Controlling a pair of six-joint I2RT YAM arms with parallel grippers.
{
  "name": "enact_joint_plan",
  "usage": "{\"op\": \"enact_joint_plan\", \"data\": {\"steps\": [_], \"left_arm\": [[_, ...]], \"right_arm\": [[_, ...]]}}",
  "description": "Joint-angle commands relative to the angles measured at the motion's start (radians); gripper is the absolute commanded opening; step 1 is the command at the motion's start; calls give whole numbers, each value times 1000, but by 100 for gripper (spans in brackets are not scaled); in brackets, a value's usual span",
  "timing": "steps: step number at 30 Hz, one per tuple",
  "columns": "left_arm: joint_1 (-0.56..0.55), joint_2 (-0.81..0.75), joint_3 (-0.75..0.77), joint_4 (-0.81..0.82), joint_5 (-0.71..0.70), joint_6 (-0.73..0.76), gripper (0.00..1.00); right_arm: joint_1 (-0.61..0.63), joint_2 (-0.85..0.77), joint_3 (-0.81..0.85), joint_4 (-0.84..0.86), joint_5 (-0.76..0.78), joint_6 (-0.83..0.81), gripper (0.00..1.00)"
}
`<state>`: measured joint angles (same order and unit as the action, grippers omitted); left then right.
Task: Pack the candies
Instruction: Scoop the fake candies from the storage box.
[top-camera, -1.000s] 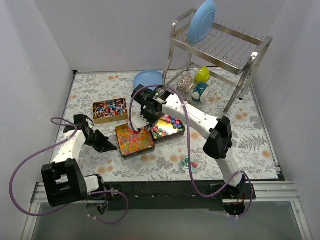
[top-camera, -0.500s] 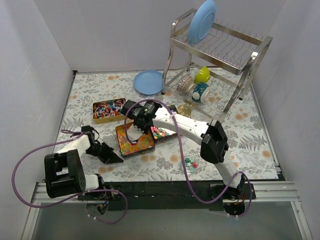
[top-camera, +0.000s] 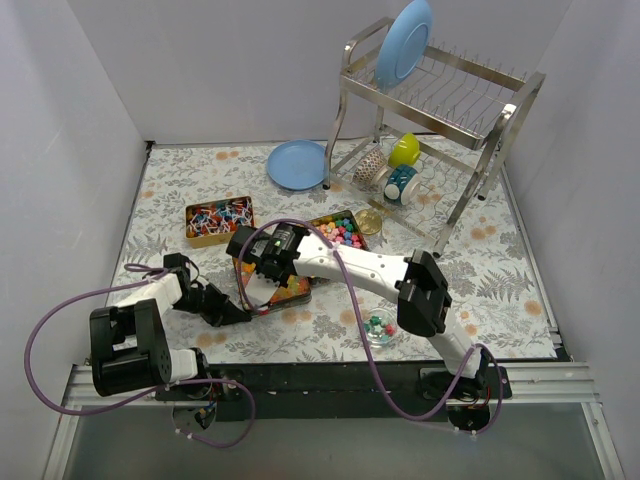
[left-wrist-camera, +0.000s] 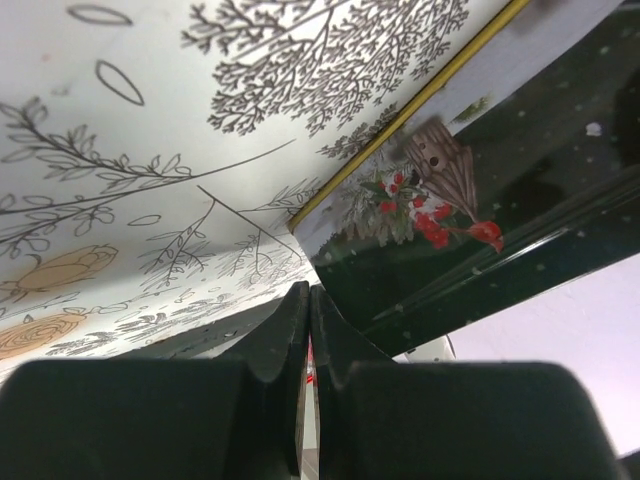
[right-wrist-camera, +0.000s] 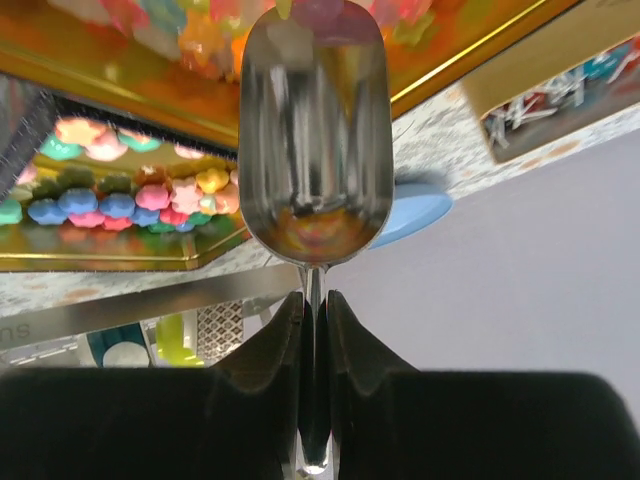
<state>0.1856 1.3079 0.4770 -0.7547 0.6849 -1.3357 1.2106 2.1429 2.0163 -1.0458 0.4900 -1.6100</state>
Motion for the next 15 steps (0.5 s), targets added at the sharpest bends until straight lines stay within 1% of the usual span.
{"op": "enact_joint_plan", "data": {"steps": [1, 4, 8, 15], "left_arm": [[-5, -38, -15, 35, 47, -25, 0], [-5, -47, -17, 43, 50, -29, 0], [-3, -52, -18, 43, 48, -30, 0], [-5, -50, -17, 45, 50, -28, 0]], "right_arm": [[55, -1, 85, -111, -90, 33, 1], [52, -14, 55, -97, -61, 41, 1], [15, -26, 35, -68, -22, 38, 1], [-55, -23, 107, -62, -1, -8, 1]]}}
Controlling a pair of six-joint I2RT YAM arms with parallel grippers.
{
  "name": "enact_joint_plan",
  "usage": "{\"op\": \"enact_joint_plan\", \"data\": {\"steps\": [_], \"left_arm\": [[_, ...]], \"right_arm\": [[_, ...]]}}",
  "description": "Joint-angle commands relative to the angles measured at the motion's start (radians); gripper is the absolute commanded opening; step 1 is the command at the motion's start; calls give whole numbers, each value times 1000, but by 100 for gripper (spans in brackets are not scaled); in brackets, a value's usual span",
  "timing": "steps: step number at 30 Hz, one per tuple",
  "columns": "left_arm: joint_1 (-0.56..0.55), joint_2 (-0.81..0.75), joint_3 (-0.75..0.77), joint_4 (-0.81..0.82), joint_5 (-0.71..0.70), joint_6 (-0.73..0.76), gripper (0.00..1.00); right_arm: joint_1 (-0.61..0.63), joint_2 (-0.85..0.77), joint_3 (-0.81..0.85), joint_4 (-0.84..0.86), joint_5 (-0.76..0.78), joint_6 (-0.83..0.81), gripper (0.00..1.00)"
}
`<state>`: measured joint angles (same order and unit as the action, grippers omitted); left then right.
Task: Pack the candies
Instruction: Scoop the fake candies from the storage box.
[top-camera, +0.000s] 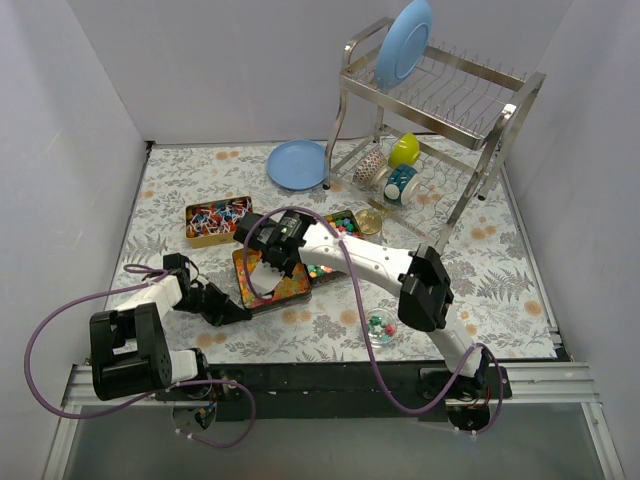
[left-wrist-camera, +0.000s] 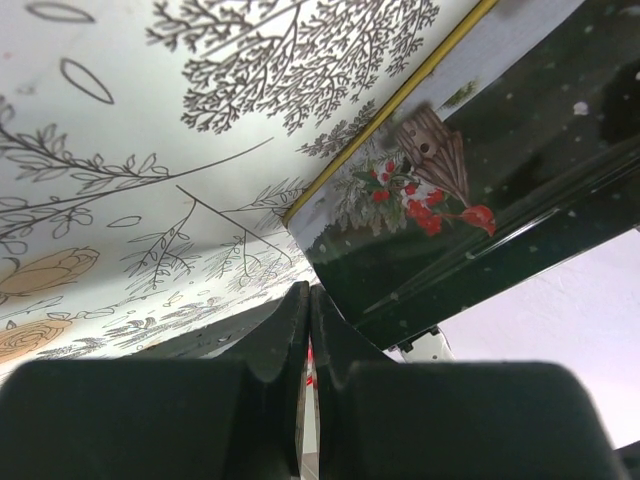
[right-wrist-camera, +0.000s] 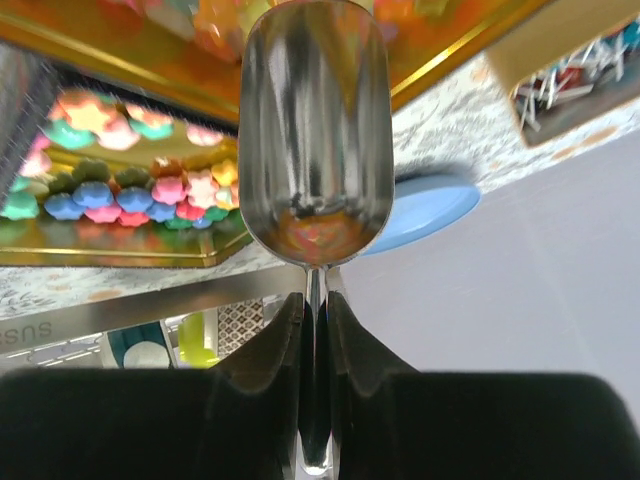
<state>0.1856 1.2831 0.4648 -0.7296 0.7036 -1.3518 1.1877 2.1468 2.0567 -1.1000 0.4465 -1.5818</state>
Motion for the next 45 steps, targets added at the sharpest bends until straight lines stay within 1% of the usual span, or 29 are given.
{"op": "enact_joint_plan", "data": {"steps": [1, 9, 16, 19, 21, 26, 29, 33, 38, 45], "left_arm": [[-3, -24, -5, 19, 31, -10, 0], [-3, -25, -5, 22, 36, -10, 0], [-3, -36, -6, 24, 40, -9, 0], [-3, -31, -11, 32, 43, -10, 0], [-3, -28, -9, 36, 46, -10, 0], [-3, -21, -15, 67, 59, -26, 0], [-5, -13, -20, 79, 63, -30, 0], [-5, 2, -26, 96, 68, -36, 0], [-5, 12, -37, 116, 76, -50, 0], [-5, 25, -49, 137, 76, -64, 0]], "right_arm": [[-36, -30, 65, -6, 43, -40, 1], [-50, -39, -30, 51, 66, -81, 1], [-49, -45, -116, 95, 104, -179, 1], [-48, -65, -144, 79, 87, -236, 1], [-48, -64, -120, 39, 52, -245, 1], [-49, -18, -32, -185, -52, -136, 1], [-51, -21, -53, -204, -103, -72, 1], [-53, -30, -107, -193, -131, -1, 1], [-57, 42, -43, -205, -158, 147, 1], [-59, 76, -17, -205, -229, 218, 1]]}}
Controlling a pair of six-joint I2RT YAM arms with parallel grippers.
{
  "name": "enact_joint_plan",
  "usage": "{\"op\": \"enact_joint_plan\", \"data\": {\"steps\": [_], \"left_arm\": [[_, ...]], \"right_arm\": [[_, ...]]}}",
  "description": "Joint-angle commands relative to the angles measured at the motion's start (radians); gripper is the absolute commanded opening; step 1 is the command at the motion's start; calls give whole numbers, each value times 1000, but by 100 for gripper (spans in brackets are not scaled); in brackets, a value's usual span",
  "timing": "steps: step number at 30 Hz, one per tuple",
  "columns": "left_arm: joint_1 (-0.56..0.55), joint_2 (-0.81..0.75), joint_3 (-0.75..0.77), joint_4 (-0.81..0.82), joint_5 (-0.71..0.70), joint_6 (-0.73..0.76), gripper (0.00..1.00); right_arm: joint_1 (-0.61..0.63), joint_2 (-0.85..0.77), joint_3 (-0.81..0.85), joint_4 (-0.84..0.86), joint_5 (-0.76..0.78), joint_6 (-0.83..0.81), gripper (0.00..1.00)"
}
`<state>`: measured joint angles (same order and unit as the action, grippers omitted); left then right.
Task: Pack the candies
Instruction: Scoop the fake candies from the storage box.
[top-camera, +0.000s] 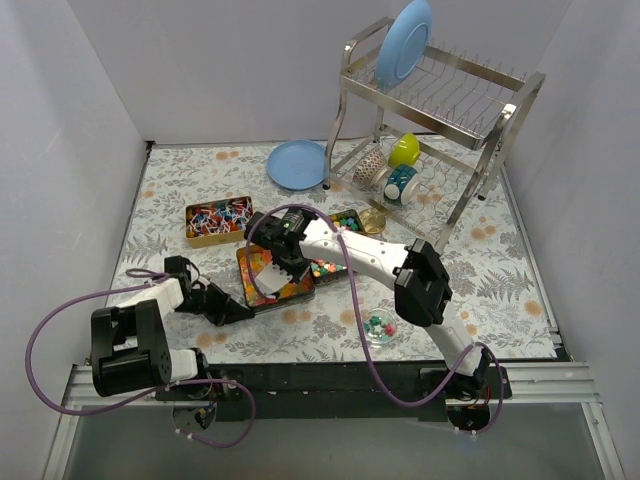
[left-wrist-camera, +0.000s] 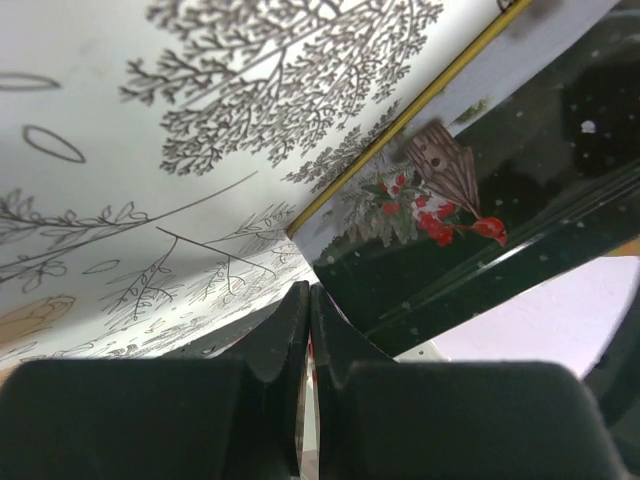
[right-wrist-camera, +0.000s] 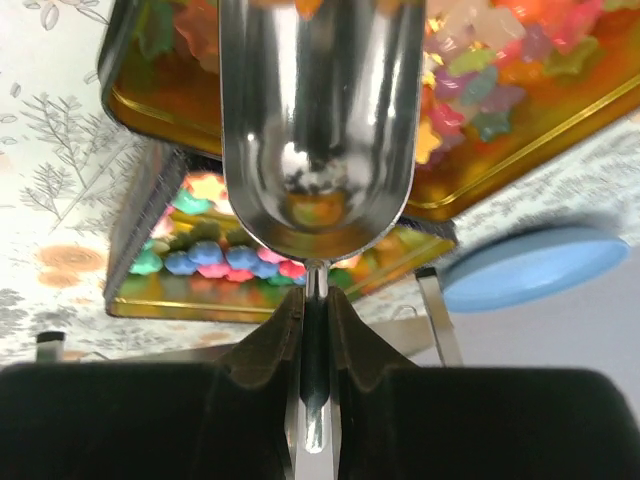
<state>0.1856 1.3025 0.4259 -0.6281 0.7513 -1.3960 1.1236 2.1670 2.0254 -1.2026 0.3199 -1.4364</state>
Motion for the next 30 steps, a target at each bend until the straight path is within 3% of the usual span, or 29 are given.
{"op": "enact_joint_plan", "data": {"steps": [1, 14, 23, 30], "left_arm": [[-3, 9, -13, 41, 28, -26, 0], [-3, 20, -19, 53, 23, -31, 0], [-3, 15, -18, 61, 23, -38, 0], [11, 3, -3, 42, 8, -29, 0]], "right_arm": [[5, 68, 21, -103, -105, 80, 1], [19, 240, 275, -95, -136, 205, 1], [45, 194, 220, -14, -312, 277, 1], [28, 182, 110, -84, -528, 341, 1]]}}
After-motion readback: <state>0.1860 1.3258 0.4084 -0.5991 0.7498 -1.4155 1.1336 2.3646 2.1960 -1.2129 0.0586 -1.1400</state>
